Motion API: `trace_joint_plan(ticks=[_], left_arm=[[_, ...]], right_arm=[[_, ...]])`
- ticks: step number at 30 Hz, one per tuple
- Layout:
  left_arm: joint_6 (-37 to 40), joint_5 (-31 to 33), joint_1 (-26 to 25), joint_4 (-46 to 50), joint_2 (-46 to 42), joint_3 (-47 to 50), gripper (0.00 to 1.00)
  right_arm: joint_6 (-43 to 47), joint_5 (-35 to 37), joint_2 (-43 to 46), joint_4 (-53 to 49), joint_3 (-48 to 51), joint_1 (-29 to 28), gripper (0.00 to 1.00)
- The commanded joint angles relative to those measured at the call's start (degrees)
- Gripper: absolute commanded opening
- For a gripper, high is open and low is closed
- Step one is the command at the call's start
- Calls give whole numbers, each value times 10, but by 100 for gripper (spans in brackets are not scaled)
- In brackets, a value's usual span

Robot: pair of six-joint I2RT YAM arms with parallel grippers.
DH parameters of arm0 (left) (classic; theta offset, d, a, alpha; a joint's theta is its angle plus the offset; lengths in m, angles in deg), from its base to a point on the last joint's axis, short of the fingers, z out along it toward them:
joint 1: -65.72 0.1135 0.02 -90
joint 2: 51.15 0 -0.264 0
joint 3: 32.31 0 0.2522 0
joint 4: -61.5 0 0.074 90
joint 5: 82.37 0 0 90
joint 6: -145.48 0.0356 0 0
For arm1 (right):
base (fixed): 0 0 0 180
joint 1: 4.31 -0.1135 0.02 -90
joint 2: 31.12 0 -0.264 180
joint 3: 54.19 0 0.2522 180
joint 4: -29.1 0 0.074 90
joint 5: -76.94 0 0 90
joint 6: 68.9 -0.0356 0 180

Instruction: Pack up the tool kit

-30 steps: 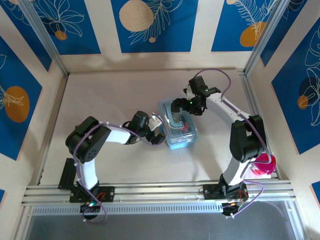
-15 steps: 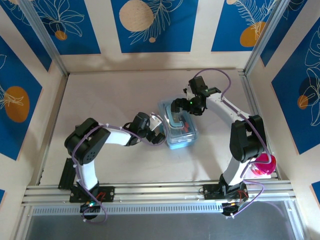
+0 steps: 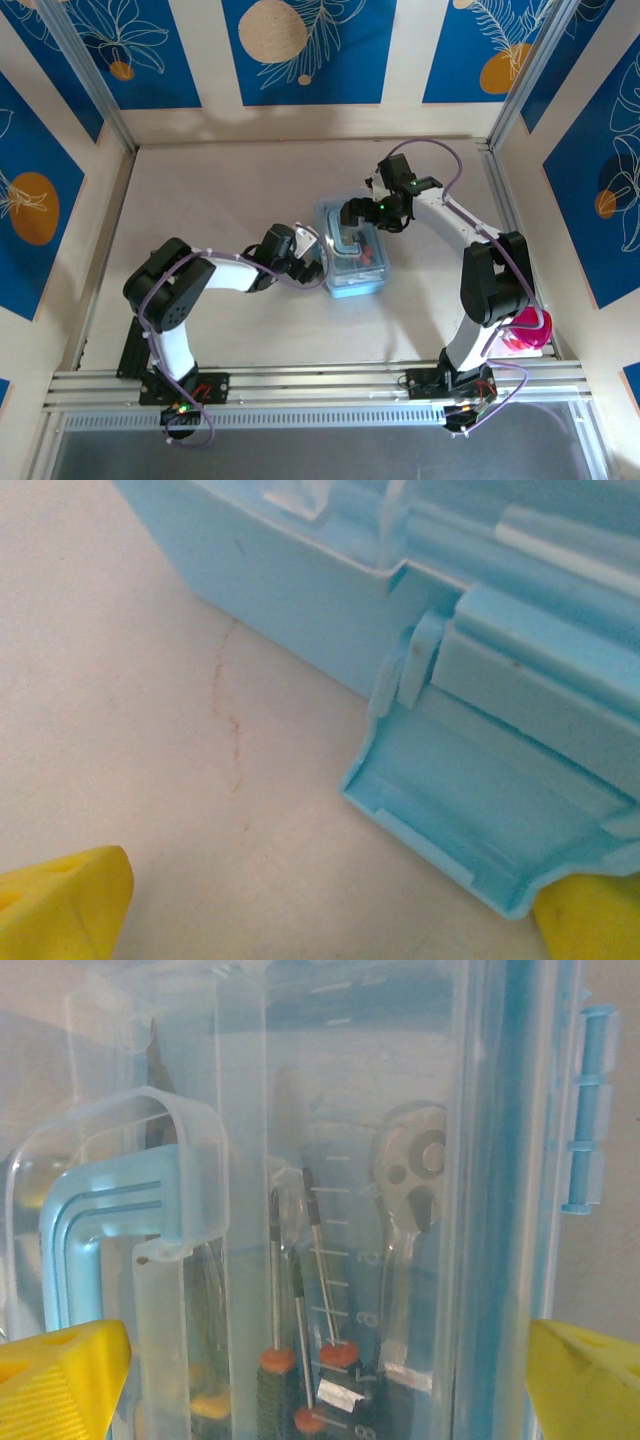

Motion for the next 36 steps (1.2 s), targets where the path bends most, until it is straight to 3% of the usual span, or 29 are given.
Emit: trace_joint_plan(ticks=[1, 36], left_arm=[[-10, 33, 13, -14, -29, 5, 100], [2, 63, 23, 72, -115, 8, 100]], right_arm=[[-13, -62, 10, -24, 17, -17, 99], [-16, -85, -1, -4, 31, -18, 99]])
